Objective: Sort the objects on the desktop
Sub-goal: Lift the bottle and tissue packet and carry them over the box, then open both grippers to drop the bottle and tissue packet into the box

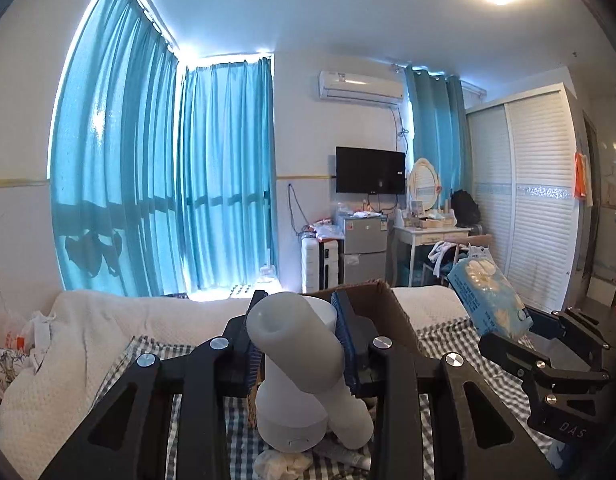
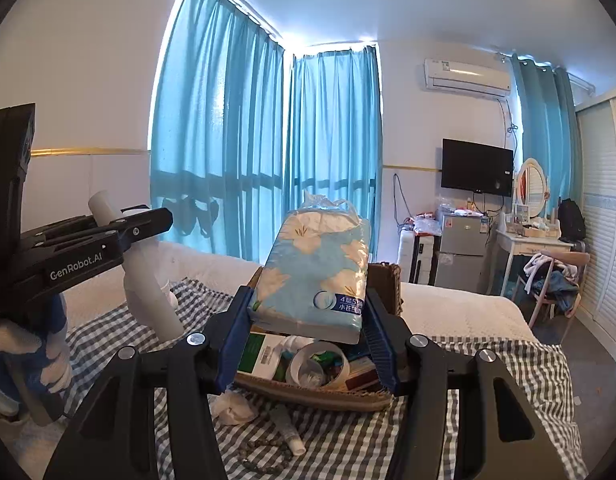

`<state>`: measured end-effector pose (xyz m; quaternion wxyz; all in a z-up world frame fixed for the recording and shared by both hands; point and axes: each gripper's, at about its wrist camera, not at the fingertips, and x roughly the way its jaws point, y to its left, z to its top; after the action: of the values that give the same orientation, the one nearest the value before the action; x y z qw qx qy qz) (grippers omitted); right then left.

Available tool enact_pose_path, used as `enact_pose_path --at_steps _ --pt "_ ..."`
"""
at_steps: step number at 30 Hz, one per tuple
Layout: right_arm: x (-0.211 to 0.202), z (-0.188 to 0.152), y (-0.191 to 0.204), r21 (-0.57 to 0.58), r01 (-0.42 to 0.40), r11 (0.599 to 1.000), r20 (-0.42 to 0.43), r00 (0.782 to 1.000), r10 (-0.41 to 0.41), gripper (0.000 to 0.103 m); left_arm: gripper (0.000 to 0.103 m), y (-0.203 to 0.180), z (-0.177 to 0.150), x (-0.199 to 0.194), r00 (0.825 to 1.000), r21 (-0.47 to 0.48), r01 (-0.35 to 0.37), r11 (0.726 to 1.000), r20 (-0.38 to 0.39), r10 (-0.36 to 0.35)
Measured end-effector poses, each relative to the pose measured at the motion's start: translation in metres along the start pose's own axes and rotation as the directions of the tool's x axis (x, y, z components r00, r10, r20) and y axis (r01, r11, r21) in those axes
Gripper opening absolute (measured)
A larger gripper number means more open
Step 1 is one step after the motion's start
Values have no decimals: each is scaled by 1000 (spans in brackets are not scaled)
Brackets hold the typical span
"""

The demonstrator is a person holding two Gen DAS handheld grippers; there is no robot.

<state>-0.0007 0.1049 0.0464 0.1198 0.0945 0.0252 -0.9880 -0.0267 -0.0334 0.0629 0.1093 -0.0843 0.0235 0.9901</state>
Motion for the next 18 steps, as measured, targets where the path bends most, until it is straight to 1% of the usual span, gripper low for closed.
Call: enact_pose_path --at_steps 9,18 --pt "16 7 -10 -11 3 1000 0 1000 -3 54 33 -9 8 23 1000 18 22 1000 13 -22" --pt "51 7 -25 -21 -7 1000 -17 1000 7 54 33 -18 3 64 999 30 41 999 -17 -41"
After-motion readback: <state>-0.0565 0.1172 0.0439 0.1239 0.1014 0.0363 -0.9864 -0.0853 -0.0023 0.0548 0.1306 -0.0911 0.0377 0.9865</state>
